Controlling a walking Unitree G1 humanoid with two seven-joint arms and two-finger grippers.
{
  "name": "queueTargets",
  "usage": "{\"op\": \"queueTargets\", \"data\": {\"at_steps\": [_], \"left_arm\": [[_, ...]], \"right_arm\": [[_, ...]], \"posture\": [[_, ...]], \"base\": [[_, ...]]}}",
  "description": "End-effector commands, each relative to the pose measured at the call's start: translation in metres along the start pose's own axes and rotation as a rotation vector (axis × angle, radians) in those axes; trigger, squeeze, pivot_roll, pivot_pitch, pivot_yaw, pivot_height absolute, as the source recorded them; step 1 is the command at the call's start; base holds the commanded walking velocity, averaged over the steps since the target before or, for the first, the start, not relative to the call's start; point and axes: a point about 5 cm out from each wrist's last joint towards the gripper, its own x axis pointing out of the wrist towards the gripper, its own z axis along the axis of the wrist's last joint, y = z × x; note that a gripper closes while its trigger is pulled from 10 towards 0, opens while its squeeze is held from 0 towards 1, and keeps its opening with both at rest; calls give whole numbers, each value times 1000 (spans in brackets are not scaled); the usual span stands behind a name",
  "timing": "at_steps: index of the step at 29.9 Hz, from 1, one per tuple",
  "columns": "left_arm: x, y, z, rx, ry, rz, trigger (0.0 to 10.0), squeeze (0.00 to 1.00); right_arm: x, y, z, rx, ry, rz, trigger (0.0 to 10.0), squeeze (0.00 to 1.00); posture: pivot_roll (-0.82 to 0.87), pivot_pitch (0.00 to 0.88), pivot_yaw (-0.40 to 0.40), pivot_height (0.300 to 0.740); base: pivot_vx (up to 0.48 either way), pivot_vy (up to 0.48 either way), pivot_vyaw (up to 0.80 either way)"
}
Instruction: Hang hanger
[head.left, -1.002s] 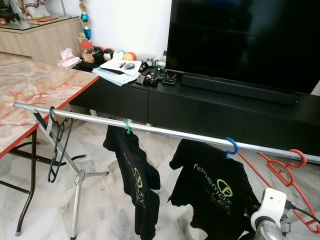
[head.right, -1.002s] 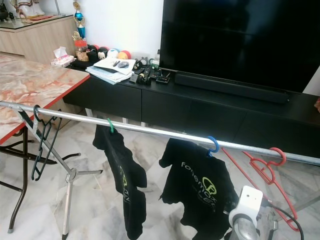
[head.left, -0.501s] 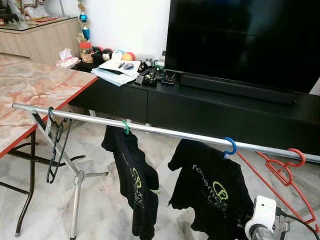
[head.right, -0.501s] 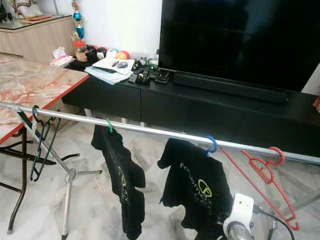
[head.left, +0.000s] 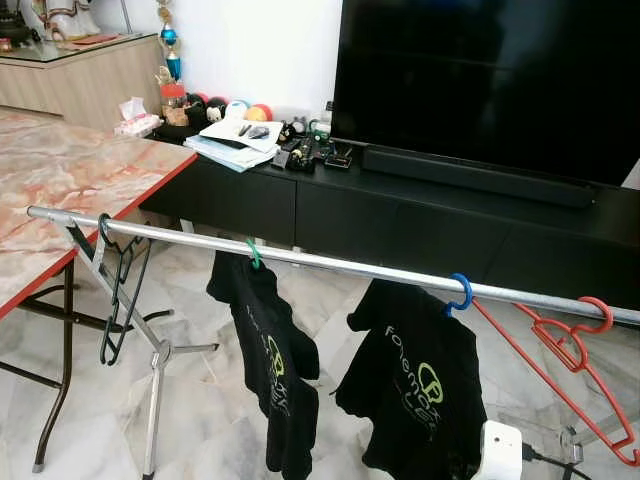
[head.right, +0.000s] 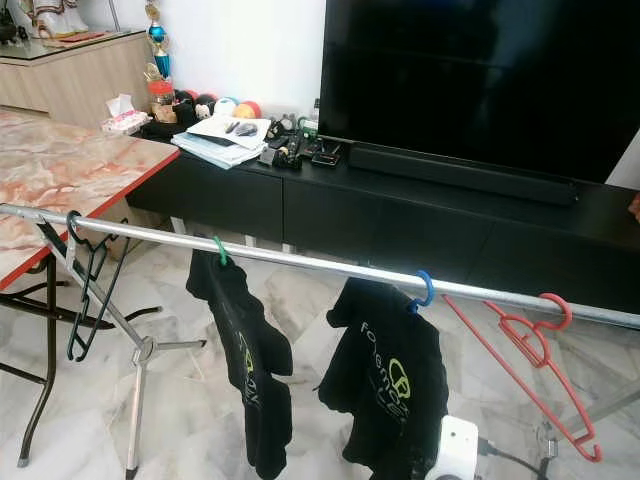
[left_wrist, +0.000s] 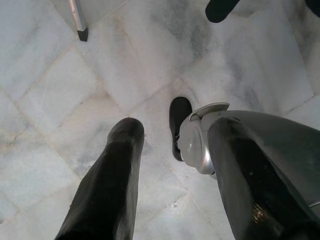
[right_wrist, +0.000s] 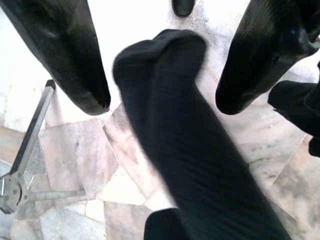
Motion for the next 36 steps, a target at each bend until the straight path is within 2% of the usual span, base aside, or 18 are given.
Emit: {"op": "queueTargets", "data": {"at_steps": [1, 3, 8, 21, 36], "left_arm": [[1, -3, 0, 10, 18, -3, 10000, 0], [1, -3, 1, 11, 17, -4, 10000, 0], [1, -1, 0, 12, 21, 1, 10000, 0], [-3, 18, -2, 11, 28, 23, 10000, 0], [-1, 13, -1, 11, 25, 24, 10000, 0]], "right_arm": [[0, 0, -4, -12, 17, -3, 353, 0], [0, 0, -5, -15, 17, 3, 0, 0], [-1, 6, -7, -33, 24, 26, 0, 0], [-2, 10, -18, -59, 50, 33, 0, 0], [-2, 12, -28, -116, 96, 58, 0, 0]], "posture": [[167, 0, -47, 740], [171, 0, -47, 740], [171, 0, -46, 740], [175, 0, -45, 740], [181, 0, -46, 740]], "base": [[0, 0, 0], [0, 0, 0], [0, 0, 0], [0, 0, 0], [0, 0, 0]]}}
